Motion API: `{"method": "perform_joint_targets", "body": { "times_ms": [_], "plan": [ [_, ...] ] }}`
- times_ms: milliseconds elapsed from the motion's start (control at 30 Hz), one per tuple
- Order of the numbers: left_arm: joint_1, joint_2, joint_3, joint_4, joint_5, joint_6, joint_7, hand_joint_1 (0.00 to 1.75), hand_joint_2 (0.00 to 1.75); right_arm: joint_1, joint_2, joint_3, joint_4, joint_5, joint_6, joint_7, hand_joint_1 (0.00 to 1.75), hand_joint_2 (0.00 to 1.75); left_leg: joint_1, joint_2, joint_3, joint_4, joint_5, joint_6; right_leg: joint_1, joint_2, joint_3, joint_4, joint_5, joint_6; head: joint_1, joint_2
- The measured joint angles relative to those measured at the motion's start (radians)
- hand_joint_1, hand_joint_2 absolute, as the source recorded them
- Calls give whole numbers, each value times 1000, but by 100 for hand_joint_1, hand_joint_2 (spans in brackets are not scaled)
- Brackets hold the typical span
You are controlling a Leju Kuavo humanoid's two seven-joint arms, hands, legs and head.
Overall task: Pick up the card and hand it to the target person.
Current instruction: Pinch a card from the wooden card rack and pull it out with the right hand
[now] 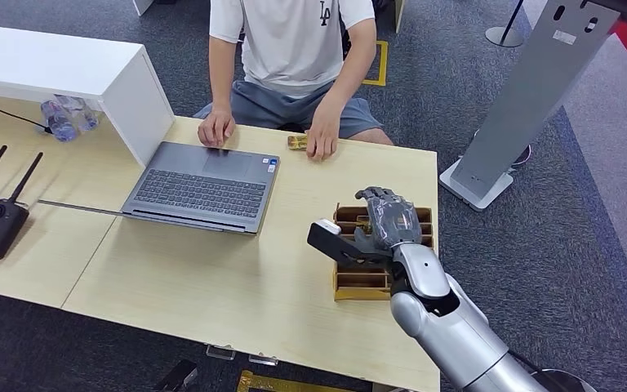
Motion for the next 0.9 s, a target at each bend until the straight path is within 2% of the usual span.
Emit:
{"method": "perform_joint_targets", "body": {
  "times_ms": [167,300,633,900],
  "plan": [
    [1,0,0,0,6,1,10,0,0,-7,-11,1,3,41,16,82,52,175,0,0,0,0,0,0,0,0,0,0,0,0,0,0],
    [3,0,0,0,12,2,13,0,0,-9,-24,1,-22,66,42,127,52,175,0,0,0,0,0,0,0,1,0,0,0,0,0,0],
    [4,-1,1,0,11,2,12,0,0,-14,-51,6,-122,112,148,167,63,175,0,0,0,0,0,0,0,1,0,0,0,0,0,0],
    [4,-1,1,0,10,1,11,0,0,-16,-53,20,-150,113,178,166,67,175,0,0,0,0,0,0,0,1,0,0,0,0,0,0]
  ]
}}
